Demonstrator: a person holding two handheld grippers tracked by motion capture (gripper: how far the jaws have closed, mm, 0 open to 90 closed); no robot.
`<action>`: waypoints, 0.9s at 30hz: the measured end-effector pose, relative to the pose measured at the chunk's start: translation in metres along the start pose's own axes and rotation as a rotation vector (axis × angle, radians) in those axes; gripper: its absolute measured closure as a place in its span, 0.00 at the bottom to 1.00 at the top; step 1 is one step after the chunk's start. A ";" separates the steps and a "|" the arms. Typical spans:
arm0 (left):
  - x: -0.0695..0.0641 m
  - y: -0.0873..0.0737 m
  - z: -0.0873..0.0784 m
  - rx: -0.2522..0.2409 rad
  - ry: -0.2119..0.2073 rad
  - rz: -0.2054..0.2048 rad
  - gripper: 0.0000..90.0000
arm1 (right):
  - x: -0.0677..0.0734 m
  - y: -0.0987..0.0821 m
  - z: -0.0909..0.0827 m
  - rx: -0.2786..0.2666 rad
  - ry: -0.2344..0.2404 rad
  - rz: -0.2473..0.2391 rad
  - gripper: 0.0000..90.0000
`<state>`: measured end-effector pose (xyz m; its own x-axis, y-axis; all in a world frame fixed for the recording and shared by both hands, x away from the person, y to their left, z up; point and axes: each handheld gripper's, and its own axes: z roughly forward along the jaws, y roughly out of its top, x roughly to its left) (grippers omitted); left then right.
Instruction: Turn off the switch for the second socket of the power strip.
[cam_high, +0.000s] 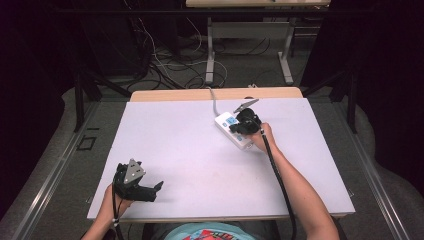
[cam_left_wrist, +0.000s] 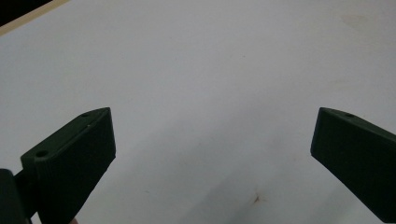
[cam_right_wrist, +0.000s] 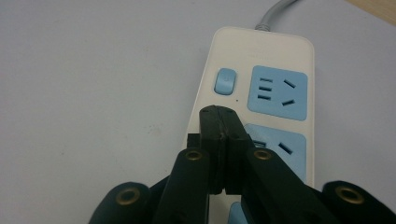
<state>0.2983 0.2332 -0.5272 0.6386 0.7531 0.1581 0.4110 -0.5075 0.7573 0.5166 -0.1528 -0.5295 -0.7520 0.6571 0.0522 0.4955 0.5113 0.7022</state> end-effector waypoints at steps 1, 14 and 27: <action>0.000 0.000 0.000 0.000 0.000 0.000 0.00 | 0.000 0.000 0.000 0.000 0.000 0.000 1.00; 0.000 0.001 0.000 0.005 -0.004 0.006 0.00 | 0.003 0.000 0.001 -0.004 -0.036 -0.015 1.00; 0.000 0.001 0.000 0.006 -0.002 0.007 0.00 | 0.003 0.000 0.001 -0.009 -0.035 0.004 1.00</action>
<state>0.2985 0.2324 -0.5271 0.6430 0.7486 0.1617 0.4105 -0.5151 0.7524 0.5147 -0.1507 -0.5302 -0.7343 0.6781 0.0304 0.4944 0.5036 0.7085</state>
